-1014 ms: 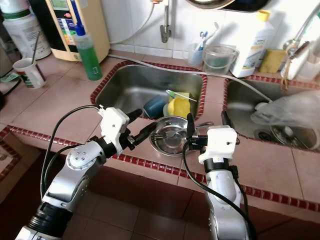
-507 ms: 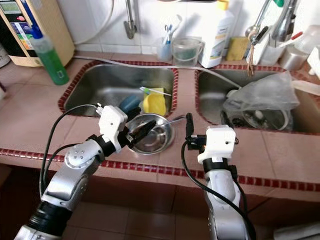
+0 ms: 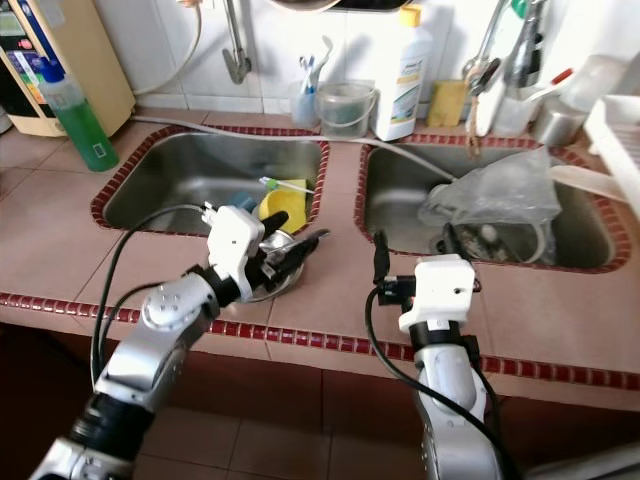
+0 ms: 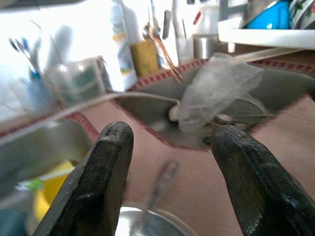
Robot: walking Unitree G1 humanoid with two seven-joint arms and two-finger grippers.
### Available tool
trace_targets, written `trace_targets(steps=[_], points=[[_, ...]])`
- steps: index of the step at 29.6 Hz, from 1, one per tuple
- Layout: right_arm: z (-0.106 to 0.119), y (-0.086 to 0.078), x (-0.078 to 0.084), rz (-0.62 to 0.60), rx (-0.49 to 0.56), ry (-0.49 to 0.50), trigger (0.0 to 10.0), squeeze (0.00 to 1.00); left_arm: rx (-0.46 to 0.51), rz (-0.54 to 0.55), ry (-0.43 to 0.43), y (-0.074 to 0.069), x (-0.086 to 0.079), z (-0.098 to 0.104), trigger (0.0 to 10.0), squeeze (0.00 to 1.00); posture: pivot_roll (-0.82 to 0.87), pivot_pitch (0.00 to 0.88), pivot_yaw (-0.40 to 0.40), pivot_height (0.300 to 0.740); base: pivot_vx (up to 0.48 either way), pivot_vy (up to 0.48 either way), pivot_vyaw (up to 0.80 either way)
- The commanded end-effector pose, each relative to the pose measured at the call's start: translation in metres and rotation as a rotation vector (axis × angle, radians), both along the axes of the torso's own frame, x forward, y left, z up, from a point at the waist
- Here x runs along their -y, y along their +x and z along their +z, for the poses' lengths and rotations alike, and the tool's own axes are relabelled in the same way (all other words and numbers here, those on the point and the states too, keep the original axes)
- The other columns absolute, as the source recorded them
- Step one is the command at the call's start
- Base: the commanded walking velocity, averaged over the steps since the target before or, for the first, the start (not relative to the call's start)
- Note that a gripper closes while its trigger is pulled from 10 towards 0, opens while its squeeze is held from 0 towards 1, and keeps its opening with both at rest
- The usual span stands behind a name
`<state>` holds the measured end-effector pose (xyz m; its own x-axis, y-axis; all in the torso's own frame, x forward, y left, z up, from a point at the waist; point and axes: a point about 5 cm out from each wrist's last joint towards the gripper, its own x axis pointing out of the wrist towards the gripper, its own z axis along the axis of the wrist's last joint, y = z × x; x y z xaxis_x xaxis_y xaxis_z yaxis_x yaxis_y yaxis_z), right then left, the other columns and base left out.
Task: Kitchen organization
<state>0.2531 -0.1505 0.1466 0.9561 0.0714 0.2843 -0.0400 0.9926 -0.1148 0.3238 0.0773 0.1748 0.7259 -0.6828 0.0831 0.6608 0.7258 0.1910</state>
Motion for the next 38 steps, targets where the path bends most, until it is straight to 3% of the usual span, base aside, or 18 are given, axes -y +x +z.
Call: trace_targets(steps=[1, 8, 17, 28, 31, 38], points=[[0.004, -0.001, -0.006, 0.037, 0.006, 0.015, 10.0, 0.00, -0.029, 0.024, 0.011, 0.004, -0.009, -0.004, 10.0, 0.00, -0.13, 0.083, 0.055, 0.740, 0.000, 0.000, 0.00], [-0.002, -0.015, -0.009, 0.113, -0.040, 0.003, 10.0, 0.00, -0.010, -0.040, 0.145, 0.019, -0.016, -0.002, 10.0, 0.00, -0.15, 0.104, 0.072, 0.740, 0.000, 0.000, 0.00], [-0.008, -0.032, -0.012, 0.201, -0.113, 0.010, 10.0, 0.00, -0.022, -0.109, 0.227, 0.033, -0.024, 0.000, 10.0, 0.00, -0.17, 0.140, 0.091, 0.740, 0.000, 0.000, 0.00], [-0.005, -0.049, -0.010, 0.259, -0.169, 0.032, 10.0, 0.00, -0.089, -0.216, 0.338, 0.033, -0.026, -0.014, 10.0, 0.00, -0.20, 0.184, 0.116, 0.740, 0.000, 0.000, 0.00], [-0.003, -0.051, -0.012, 0.242, -0.170, 0.047, 10.0, 0.00, -0.130, -0.222, 0.397, 0.034, -0.028, -0.022, 10.0, 0.00, -0.20, 0.188, 0.120, 0.740, 0.000, 0.000, 0.00], [0.002, -0.054, -0.022, 0.267, -0.177, 0.078, 10.0, 0.00, -0.191, -0.178, 0.420, 0.039, -0.032, -0.028, 10.0, 0.00, -0.20, 0.193, 0.132, 0.740, 0.000, 0.000, 0.00]])
